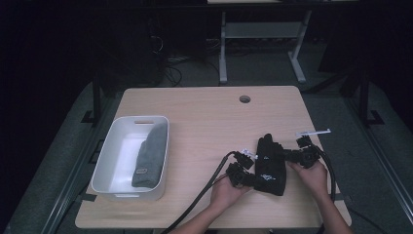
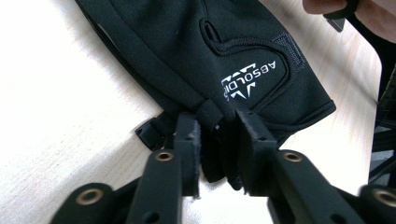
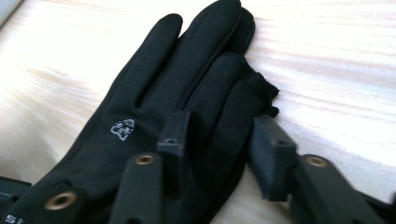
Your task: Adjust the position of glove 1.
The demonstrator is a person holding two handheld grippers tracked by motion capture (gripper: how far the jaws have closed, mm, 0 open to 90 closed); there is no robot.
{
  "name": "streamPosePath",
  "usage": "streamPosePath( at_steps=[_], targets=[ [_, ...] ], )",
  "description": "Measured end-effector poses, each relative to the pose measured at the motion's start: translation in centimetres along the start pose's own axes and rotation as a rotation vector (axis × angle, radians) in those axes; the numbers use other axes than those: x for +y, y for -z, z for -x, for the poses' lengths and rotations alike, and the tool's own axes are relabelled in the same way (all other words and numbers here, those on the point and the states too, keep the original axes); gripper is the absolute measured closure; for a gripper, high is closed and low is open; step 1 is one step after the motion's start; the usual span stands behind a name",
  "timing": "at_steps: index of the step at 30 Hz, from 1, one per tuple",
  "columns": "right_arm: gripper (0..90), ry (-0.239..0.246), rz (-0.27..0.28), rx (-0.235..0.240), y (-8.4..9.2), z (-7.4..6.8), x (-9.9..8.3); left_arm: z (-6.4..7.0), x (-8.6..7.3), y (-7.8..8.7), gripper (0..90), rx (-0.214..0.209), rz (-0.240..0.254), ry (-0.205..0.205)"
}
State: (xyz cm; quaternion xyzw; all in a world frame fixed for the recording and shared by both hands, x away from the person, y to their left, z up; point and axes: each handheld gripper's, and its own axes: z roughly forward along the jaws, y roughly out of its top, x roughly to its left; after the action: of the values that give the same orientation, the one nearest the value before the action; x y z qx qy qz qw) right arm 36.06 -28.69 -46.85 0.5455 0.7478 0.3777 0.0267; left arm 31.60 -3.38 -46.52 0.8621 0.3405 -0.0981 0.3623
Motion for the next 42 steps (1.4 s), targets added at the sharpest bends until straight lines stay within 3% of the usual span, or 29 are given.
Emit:
streamPosePath(
  at_steps=[7, 13, 22, 31, 42],
  targets=[
    [73.0, -0.022, 0.022, 0.02, 0.3, -0.1, 0.0, -0.4, 0.1, 0.0, 79.5, -0.024, 0.009, 0.003],
    [73.9, -0.045, 0.04, 0.043, 1.0, -0.2, -0.1, -0.6, -0.3, 0.3, 80.9, -0.053, 0.035, 0.031],
    [74.0, -0.059, 0.066, 0.08, 1.6, -0.8, 0.3, -0.8, -0.5, 1.6, 81.1, -0.062, 0.056, 0.03],
    [74.0, -0.078, 0.092, 0.127, 2.2, -1.8, 1.2, -0.9, -0.5, 3.7, 81.0, -0.039, 0.075, -0.003],
    [74.0, -0.076, 0.117, 0.182, 2.6, -3.5, 2.8, -1.1, -0.7, 6.1, 81.0, -0.025, 0.108, -0.013]
  ],
)
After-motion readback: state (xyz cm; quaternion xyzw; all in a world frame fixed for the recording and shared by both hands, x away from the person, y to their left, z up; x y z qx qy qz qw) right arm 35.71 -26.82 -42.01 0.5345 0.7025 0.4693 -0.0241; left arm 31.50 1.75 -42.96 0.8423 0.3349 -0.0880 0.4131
